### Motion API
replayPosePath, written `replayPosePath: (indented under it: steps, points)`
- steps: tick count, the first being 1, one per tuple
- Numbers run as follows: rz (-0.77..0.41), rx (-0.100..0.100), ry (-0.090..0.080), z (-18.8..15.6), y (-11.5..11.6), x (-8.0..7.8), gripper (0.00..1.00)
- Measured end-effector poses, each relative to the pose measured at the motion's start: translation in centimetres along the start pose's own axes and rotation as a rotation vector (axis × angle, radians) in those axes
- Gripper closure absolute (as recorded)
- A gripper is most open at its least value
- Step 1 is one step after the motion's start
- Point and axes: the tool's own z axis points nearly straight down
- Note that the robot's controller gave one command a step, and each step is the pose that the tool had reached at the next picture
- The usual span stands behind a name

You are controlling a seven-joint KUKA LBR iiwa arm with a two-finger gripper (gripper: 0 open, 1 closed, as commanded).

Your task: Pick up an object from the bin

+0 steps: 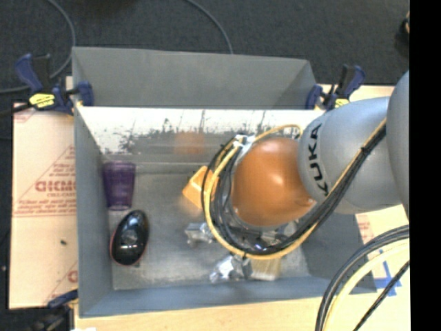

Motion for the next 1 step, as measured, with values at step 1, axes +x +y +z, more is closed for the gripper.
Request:
replayPosePath:
  steps: [1]
  points:
    - [-0.148, 0.002, -0.005, 3.40, -0.50, 0.97, 0.00]
